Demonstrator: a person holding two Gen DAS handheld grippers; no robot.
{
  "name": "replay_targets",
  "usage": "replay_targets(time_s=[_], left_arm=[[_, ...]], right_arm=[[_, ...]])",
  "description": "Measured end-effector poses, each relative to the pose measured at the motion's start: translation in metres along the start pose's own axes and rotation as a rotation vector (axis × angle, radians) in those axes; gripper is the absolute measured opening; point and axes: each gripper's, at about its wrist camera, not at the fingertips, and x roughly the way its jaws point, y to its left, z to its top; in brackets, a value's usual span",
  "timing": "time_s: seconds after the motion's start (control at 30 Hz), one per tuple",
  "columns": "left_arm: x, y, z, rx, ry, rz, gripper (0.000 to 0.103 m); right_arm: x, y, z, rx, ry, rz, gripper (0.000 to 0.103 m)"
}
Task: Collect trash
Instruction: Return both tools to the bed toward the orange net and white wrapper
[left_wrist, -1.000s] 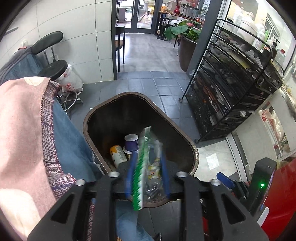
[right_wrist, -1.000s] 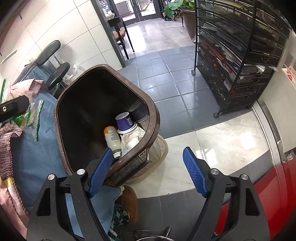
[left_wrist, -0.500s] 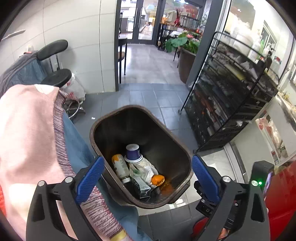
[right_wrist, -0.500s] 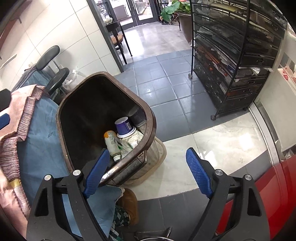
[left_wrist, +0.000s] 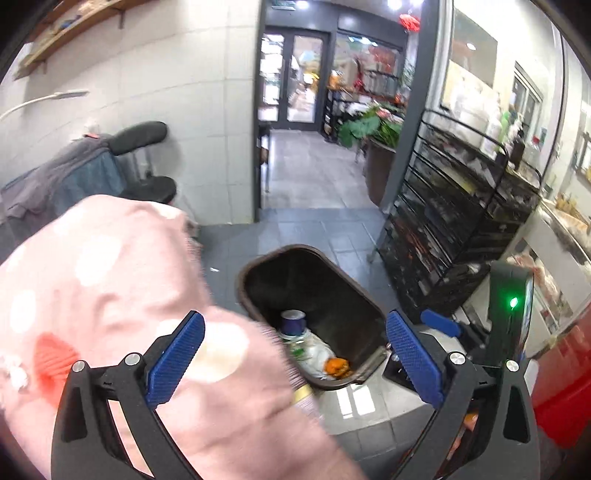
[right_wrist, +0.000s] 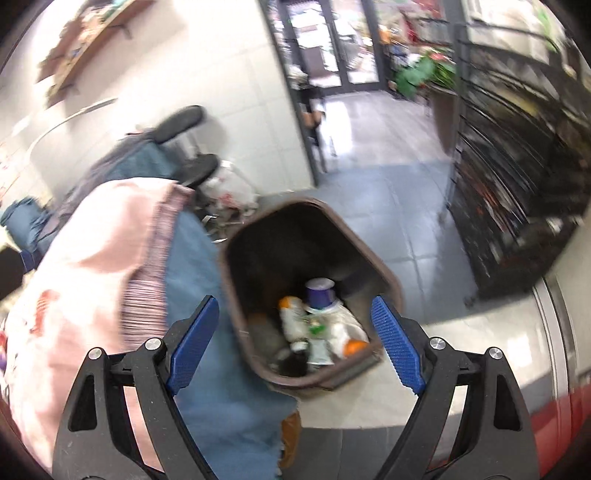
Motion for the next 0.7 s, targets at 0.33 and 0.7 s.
replay_targets(time_s=[0.33, 0.7], left_arm=[[-0.073, 0.083, -0.024, -0.132, -0.08, 0.218, 0.097], [-0.121, 0.21, -0.085, -0.39, -0.052, 0.429, 0.097]], right_arm=[[-0.033, 0.095, 0.019, -0.148, -0.078, 0.186, 0.096], [-0.03, 0.232, -0.008, -0.422, 0.079, 0.451, 0.097]])
